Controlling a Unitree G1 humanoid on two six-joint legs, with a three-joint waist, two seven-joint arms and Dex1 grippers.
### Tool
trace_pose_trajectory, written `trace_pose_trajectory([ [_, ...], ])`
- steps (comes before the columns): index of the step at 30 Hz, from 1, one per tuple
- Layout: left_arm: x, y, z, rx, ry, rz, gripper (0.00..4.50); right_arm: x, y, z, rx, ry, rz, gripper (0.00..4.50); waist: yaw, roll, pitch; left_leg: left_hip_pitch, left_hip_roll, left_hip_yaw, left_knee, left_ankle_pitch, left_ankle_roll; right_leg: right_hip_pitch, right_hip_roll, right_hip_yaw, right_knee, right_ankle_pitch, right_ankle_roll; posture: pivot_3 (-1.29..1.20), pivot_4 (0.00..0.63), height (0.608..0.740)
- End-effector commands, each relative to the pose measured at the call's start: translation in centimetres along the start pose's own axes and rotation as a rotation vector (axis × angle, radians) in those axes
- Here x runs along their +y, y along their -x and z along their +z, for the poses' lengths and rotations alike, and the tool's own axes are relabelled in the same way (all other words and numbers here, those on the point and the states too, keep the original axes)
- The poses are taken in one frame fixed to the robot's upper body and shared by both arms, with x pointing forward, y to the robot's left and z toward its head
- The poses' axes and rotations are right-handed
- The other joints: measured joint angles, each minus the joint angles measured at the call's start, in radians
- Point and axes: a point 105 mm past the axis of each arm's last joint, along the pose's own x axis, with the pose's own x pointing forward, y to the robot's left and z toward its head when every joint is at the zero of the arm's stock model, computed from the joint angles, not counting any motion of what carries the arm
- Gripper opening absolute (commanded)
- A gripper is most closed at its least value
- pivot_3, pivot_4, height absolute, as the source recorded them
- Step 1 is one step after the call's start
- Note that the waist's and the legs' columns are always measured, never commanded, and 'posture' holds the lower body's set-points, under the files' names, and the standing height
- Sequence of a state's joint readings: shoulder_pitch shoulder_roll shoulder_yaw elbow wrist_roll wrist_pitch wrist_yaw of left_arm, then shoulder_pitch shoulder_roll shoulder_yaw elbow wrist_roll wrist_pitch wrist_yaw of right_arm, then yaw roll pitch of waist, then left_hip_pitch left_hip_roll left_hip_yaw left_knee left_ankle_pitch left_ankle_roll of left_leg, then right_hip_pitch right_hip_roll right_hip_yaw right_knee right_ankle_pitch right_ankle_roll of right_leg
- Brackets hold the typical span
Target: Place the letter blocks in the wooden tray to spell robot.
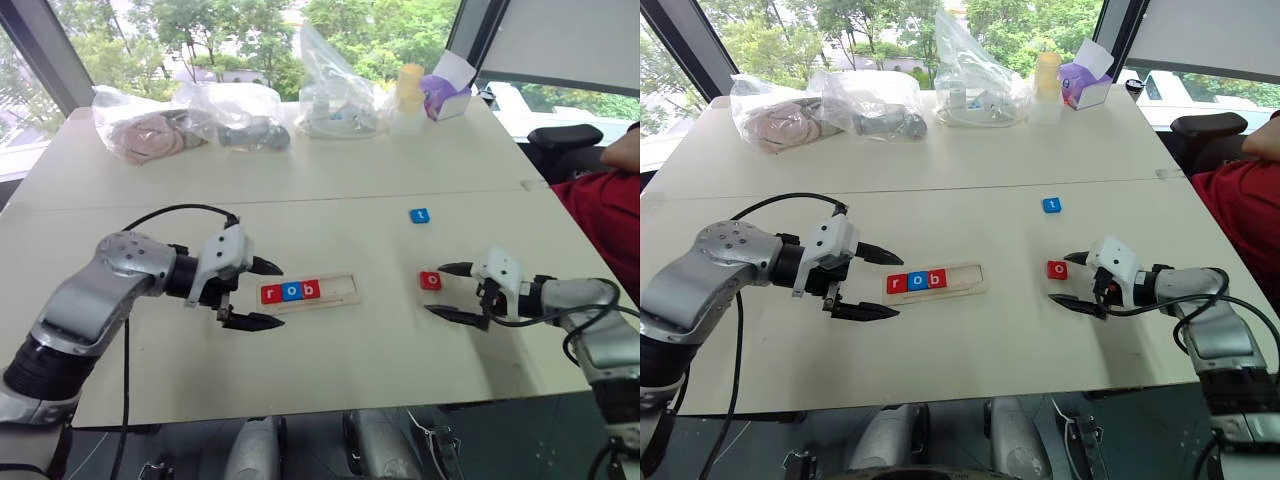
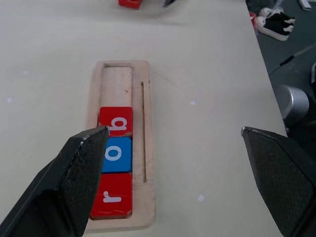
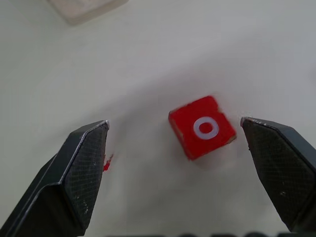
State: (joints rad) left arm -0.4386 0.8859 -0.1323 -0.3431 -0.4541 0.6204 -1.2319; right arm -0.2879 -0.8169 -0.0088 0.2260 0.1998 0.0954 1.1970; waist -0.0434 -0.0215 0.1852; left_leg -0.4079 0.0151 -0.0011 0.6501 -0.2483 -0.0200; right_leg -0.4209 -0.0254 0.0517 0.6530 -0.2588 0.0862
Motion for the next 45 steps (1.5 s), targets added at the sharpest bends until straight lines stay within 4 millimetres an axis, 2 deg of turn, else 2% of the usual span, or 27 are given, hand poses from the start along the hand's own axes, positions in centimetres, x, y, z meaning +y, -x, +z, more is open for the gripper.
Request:
trace_pose_trajectory([
  [1, -0.3, 0.6, 1.0, -0.011, -0.025, 0.025, 4.50, -0.9, 0.1, -0.4, 0.032, 0.069, 0.040, 4.44, 0.000, 0.000, 0.000, 0.000, 0.000, 0.000, 0.000, 0.000, 0.000, 0.000, 0.000, 0.000, 0.000, 0.000, 0.000, 0.00, 0.150, 0.740],
  [5, -0.5, 0.7, 0.9, -0.001, -0.013, 0.043, 4.50, -1.9, -1.1, -1.4, 0.051, 0.067, 0.057, 4.44, -0.003, 0.000, 0.000, 0.001, 0.000, 0.000, 0.001, 0.000, 0.000, 0.001, 0.000, 0.000, 0.000, 0.000, 0.000, 0.00, 0.150, 0.740],
  [6, -0.5, 0.8, 0.8, 0.005, -0.011, 0.047, 4.50, -2.2, -1.3, -1.4, 0.047, 0.053, 0.068, 4.21, -0.003, 0.000, 0.000, 0.002, 0.000, 0.000, 0.001, 0.000, 0.000, 0.002, 0.000, 0.000, 0.000, 0.000, 0.000, 0.00, 0.150, 0.740],
  [8, -0.6, 0.9, 0.8, 0.011, -0.005, 0.051, 4.50, -2.3, -1.7, -1.2, 0.029, 0.031, 0.096, 3.60, -0.002, 0.000, 0.000, 0.004, 0.000, 0.000, 0.001, 0.000, 0.000, 0.004, 0.000, 0.000, 0.000, 0.000, -0.001, 0.00, 0.150, 0.740],
  [11, -0.7, 1.1, 0.6, 0.021, 0.002, 0.060, 4.50, -2.1, -2.0, -0.9, 0.007, 0.019, 0.128, 2.18, -0.001, -0.001, 0.000, 0.010, 0.001, 0.000, 0.000, 0.000, 0.000, 0.010, 0.000, 0.000, -0.001, 0.000, -0.001, 0.00, 0.150, 0.740],
  [12, -0.7, 1.2, 0.5, 0.031, 0.001, 0.072, 4.50, -1.9, -2.2, -0.7, -0.004, 0.002, 0.141, 1.56, -0.001, -0.001, 0.000, 0.013, 0.001, -0.001, -0.001, 0.000, 0.000, 0.013, -0.001, 0.000, -0.002, -0.002, -0.004, 0.00, 0.150, 0.740],
  [13, -0.6, 1.3, 0.4, 0.038, 0.000, 0.081, 4.50, -1.8, -2.4, -0.5, -0.011, -0.011, 0.150, 1.26, -0.001, -0.001, 0.000, 0.014, 0.001, -0.001, -0.001, 0.000, 0.000, 0.015, -0.001, 0.000, -0.002, -0.002, -0.004, 0.00, 0.150, 0.740],
  [14, -0.5, 1.4, 0.3, 0.039, 0.005, 0.087, 4.50, -1.6, -2.5, -0.4, -0.015, -0.016, 0.157, 1.20, -0.001, -0.001, 0.000, 0.016, 0.001, -0.001, -0.002, 0.000, 0.000, 0.016, -0.001, 0.001, -0.002, -0.002, -0.004, 0.00, 0.150, 0.740],
  [17, 0.0, 2.2, -0.1, 0.042, 0.027, 0.116, 4.50, -1.2, -3.0, 2.2, -0.079, -0.009, 0.172, 1.20, -0.002, -0.001, 0.000, 0.017, 0.001, -0.001, -0.002, 0.000, 0.000, 0.016, -0.001, 0.001, -0.001, -0.002, -0.004, 0.00, 0.150, 0.740],
  [18, 0.2, 2.6, -0.5, 0.050, 0.039, 0.128, 4.50, -0.6, -3.9, 4.3, -0.133, 0.004, 0.193, 1.20, -0.003, 0.000, 0.001, 0.017, 0.002, -0.002, -0.002, 0.000, 0.000, 0.016, -0.001, 0.001, -0.001, -0.002, -0.004, 0.00, 0.150, 0.740],
  [20, 0.5, 3.0, -1.0, 0.061, 0.059, 0.140, 4.50, 0.5, -5.1, 7.1, -0.198, 0.022, 0.226, 1.20, -0.007, 0.001, 0.001, 0.016, 0.002, -0.001, -0.002, 0.000, 0.000, 0.014, -0.001, 0.001, 0.000, -0.001, -0.004, 0.00, 0.150, 0.740],
  [21, 0.6, 3.1, -1.2, 0.064, 0.067, 0.144, 4.50, 0.9, -5.4, 7.8, -0.214, 0.026, 0.235, 1.20, -0.006, 0.001, 0.001, 0.016, 0.002, -0.001, -0.002, 0.000, 0.000, 0.013, -0.001, 0.001, 0.001, -0.001, -0.003, 0.00, 0.150, 0.740],
  [25, 0.6, 3.0, -2.1, 0.074, 0.086, 0.141, 4.50, 3.3, -9.0, 10.7, -0.243, 0.119, 0.299, 1.20, 0.000, 0.001, 0.002, 0.016, 0.002, -0.002, -0.002, 0.000, 0.000, 0.013, -0.001, 0.000, 0.001, -0.002, -0.004, 0.00, 0.150, 0.740],
  [27, 0.6, 2.9, -2.1, 0.074, 0.082, 0.141, 4.50, 3.5, -9.5, 10.9, -0.236, 0.119, 0.310, 1.20, 0.005, 0.000, 0.002, 0.015, 0.002, -0.002, -0.002, 0.000, 0.000, 0.013, -0.001, 0.000, 0.001, -0.002, -0.004, 0.00, 0.150, 0.740],
  [31, 0.8, 2.8, -2.1, 0.073, 0.082, 0.149, 4.50, 4.6, -10.9, 9.7, -0.132, 0.236, 0.397, 1.20, 0.013, 0.000, 0.002, 0.013, 0.001, -0.002, -0.002, 0.000, 0.000, 0.013, -0.003, 0.000, -0.001, -0.002, -0.004, 0.00, 0.150, 0.740],
  [35, 0.7, 3.2, -2.7, 0.081, 0.100, 0.175, 4.50, 4.2, -11.6, 9.6, -0.112, 0.232, 0.423, 1.20, 0.005, 0.000, 0.002, 0.013, 0.001, -0.001, -0.002, 0.000, 0.000, 0.012, -0.003, 0.000, -0.002, -0.002, -0.004, 0.00, 0.150, 0.740],
  [45, 0.3, 2.5, -3.1, 0.066, 0.122, 0.191, 4.50, 3.6, -12.8, 9.8, -0.124, 0.229, 0.432, 1.20, -0.001, 0.000, 0.003, 0.013, 0.001, -0.002, -0.002, 0.000, 0.000, 0.012, -0.003, 0.000, -0.002, -0.002, -0.003, 0.00, 0.150, 0.740],
])
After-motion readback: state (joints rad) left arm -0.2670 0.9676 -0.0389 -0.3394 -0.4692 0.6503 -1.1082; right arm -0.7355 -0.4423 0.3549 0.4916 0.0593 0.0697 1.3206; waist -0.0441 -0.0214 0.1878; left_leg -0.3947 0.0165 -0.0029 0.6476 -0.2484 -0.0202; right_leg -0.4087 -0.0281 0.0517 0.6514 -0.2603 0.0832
